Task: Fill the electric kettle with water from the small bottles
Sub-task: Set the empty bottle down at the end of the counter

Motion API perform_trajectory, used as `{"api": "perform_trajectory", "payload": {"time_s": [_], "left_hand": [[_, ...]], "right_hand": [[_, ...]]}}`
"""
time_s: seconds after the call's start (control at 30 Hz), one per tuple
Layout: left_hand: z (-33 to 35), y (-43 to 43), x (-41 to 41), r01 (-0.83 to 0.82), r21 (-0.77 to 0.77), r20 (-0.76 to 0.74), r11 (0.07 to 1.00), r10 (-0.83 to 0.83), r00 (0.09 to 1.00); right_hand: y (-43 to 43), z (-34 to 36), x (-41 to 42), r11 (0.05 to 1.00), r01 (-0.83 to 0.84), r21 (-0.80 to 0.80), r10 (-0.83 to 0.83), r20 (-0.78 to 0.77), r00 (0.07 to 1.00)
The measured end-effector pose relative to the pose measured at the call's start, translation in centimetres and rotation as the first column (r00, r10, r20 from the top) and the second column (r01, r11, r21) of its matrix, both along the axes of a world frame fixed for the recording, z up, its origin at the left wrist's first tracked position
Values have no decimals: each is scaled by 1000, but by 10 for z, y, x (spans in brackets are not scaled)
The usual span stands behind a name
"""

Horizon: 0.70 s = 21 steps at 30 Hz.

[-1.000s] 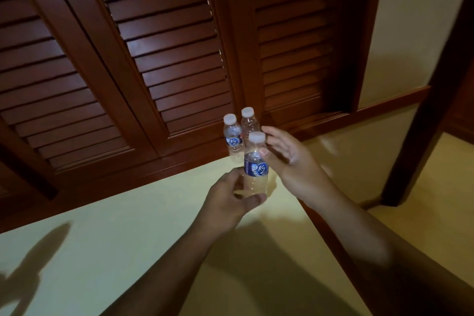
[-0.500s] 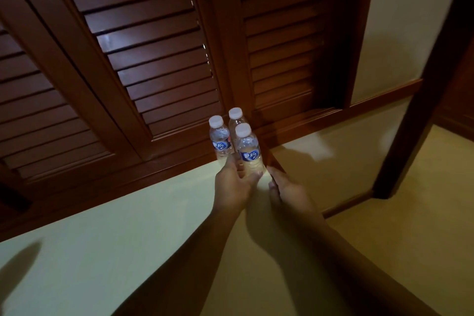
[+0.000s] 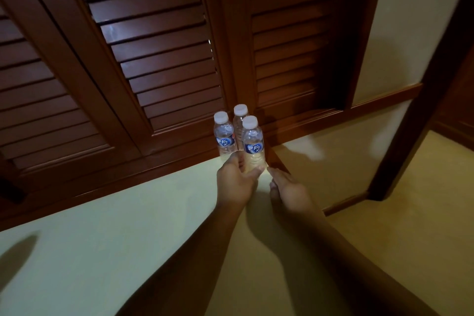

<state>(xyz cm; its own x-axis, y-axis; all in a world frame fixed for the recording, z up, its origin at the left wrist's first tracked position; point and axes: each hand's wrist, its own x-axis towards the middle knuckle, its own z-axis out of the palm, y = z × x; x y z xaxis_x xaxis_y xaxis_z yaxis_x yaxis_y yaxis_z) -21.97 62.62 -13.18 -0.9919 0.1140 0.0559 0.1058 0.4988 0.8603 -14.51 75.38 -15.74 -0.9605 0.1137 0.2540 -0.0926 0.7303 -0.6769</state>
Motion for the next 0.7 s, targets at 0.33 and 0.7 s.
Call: {"api": "perform_trajectory", "payload": {"time_s": [0.33,0.7], "left_hand": [[8,-98,84,51,-94,-145,994,-64,987],[3,-298,237,-311,-117,-211,943,283,936]], "right_hand": [[-42,10,36,971,-95,219,104,-32,994],[-243,15,108,769,-625,133,637,-91,765]]}}
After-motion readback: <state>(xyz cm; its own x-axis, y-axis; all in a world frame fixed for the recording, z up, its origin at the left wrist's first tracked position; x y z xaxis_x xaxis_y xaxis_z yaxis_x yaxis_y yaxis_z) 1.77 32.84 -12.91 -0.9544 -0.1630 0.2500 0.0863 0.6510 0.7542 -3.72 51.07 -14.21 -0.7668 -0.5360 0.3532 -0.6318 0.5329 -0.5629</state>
